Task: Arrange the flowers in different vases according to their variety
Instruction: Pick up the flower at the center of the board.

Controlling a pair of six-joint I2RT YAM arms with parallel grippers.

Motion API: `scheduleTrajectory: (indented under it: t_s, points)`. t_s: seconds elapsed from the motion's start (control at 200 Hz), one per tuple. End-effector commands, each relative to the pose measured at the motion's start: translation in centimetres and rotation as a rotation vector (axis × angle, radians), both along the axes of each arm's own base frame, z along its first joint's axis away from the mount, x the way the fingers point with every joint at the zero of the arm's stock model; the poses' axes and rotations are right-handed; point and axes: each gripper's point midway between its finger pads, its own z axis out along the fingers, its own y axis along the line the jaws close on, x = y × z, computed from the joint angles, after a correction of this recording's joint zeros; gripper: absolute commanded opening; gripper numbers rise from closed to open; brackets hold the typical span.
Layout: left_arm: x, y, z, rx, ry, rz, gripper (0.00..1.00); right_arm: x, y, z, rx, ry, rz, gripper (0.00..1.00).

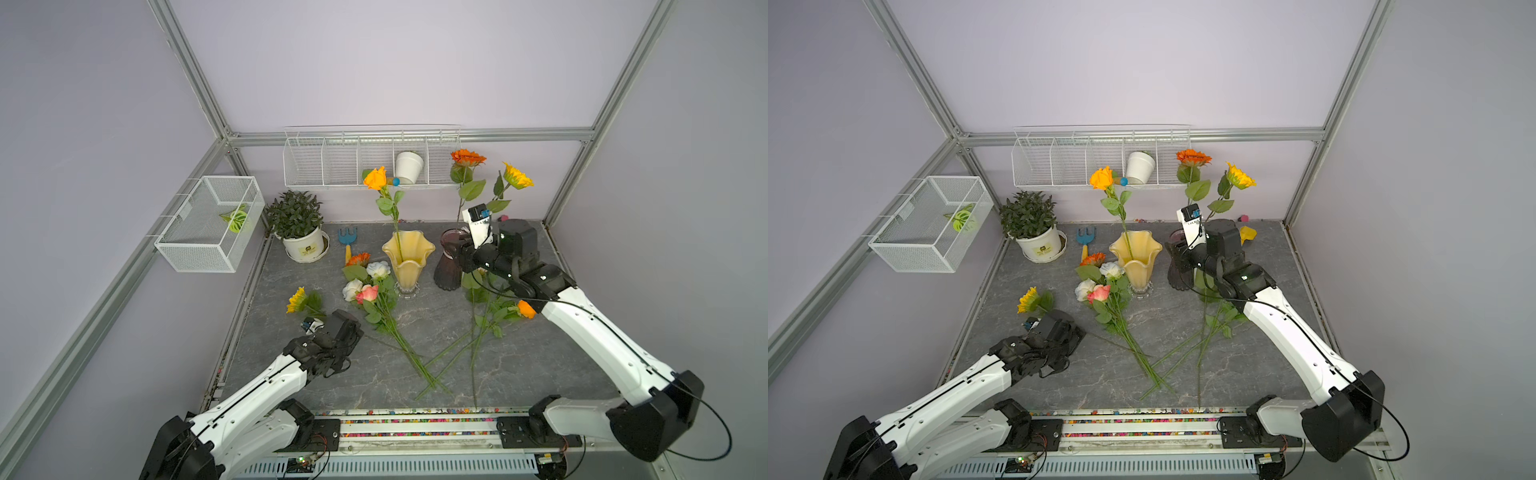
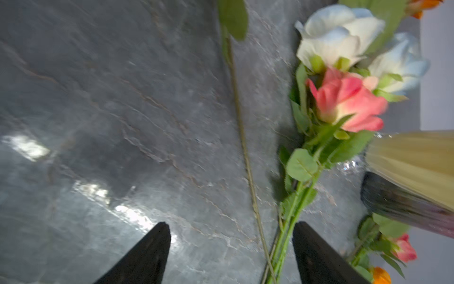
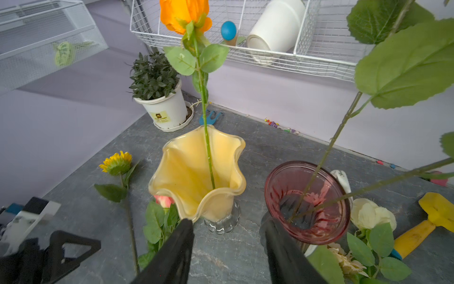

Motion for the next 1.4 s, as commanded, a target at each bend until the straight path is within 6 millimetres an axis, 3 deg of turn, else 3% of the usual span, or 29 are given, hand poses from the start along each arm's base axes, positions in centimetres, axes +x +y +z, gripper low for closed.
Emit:
scheduleTrajectory:
  t_s: [0.0, 0.175, 0.395, 0.72, 0.955, 1.07, 1.395]
  points:
    - [1.1, 2.2, 1.2, 0.042, -0.008, 0.12, 0.82, -1.7, 0.6, -2.1, 0.001, 0.073, 0.06, 0.5]
    - [2.5, 4.1, -0.2, 0.063, 0.043, 0.176, 0.82, -2.6, 1.1, -3.1, 0.028, 0.116, 0.093, 0.44]
    - [4.9, 3.2, -1.8, 0.061, 0.065, 0.171, 0.8, -3.9, 2.0, -4.1, 0.045, 0.139, 0.118, 0.39]
    - [6.6, 3.1, -4.4, 0.138, 0.165, 0.209, 0.77, -5.1, 1.6, -4.9, 0.073, 0.155, 0.108, 0.32]
    - [5.8, 3.3, -7.4, 0.207, 0.301, 0.202, 0.66, -6.0, 0.7, -5.7, 0.068, 0.154, 0.089, 0.28]
    - [5.6, 3.1, -8.6, 0.22, 0.35, 0.196, 0.5, -6.3, 0.4, -6.2, 0.062, 0.161, 0.084, 0.26]
    - [5.4, 2.1, -10.6, 0.254, 0.518, 0.144, 0.36, -6.4, 0.6, -6.6, 0.065, 0.177, 0.094, 0.22]
